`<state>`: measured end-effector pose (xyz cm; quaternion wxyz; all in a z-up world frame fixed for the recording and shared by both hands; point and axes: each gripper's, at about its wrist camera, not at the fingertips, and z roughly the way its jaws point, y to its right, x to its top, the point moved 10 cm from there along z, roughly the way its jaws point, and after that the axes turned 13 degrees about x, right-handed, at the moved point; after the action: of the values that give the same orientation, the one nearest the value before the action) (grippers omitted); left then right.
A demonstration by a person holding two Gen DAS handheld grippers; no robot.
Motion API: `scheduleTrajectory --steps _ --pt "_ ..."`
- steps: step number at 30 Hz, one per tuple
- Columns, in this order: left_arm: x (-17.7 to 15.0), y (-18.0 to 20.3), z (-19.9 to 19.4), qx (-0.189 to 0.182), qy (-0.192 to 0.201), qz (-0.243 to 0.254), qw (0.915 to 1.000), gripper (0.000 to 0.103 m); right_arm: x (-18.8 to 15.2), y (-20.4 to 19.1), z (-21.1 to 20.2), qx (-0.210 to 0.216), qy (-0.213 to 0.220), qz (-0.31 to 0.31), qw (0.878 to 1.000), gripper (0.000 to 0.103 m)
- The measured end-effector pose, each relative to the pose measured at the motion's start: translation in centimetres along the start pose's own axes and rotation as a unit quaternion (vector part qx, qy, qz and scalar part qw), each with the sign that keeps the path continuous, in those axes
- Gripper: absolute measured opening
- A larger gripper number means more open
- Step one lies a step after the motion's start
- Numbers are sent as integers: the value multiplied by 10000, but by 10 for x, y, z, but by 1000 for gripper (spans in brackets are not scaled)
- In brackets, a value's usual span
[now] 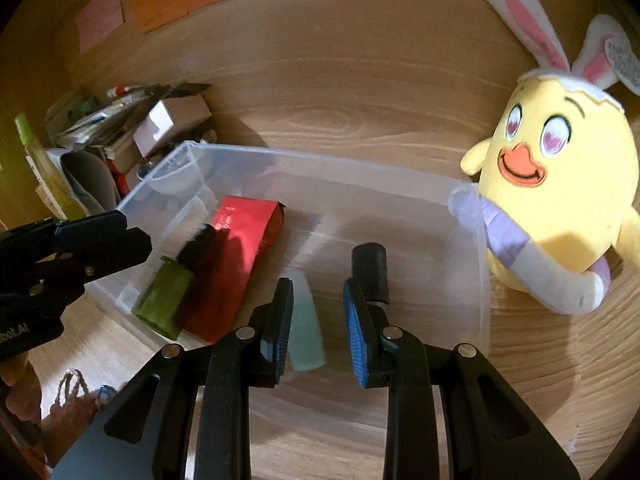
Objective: Organize objects
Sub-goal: 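Lower bottles into the bin and open both grippers, then withdraw both tools from the bin toward the remaining items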
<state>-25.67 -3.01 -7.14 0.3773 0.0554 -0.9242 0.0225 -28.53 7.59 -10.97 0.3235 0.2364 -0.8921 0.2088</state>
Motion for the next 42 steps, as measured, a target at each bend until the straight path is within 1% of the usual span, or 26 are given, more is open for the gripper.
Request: scheduleTrajectory --steps 3,5,6,8,12,14,16,22,27,37,42 --pt "2 -3 -12 7 125 16 9999 59 4 -6 -11 -16 121 -75 9999 30" --pt "3 -6 -20 16 213 38 9998 65 7 -10 -20 -24 223 -146 9996 39" --pt "3 -7 -24 28 258 56 9996 68 7 -14 -26 -22 286 -185 9994 42" --pt "2 -9 -30 35 312 75 9995 71 9 -19 -34 -29 381 -249 9990 51" --pt "-4 -14 -42 30 365 68 9993 81 5 -28 -50 -30 488 -365 9981 55" --pt "-8 -16 -48 15 370 78 9993 84 2 -31 -55 11 503 -388 9980 62" --pt "-12 -19 -53 39 387 106 9992 88 -3 -35 -61 112 513 -397 9978 65" --pt "-27 -28 -66 211 418 168 9988 94 -21 -45 -72 155 542 -485 9972 65" --pt "-51 -37 -69 387 337 284 9983 95 -40 -50 -73 235 444 -429 9978 66" --pt "-102 -56 -60 455 -208 78 9987 95 -78 -47 -72 288 205 -194 9992 66" --pt "-121 -63 -62 476 -338 -53 9983 95 -93 -43 -73 362 119 -16 9993 66"
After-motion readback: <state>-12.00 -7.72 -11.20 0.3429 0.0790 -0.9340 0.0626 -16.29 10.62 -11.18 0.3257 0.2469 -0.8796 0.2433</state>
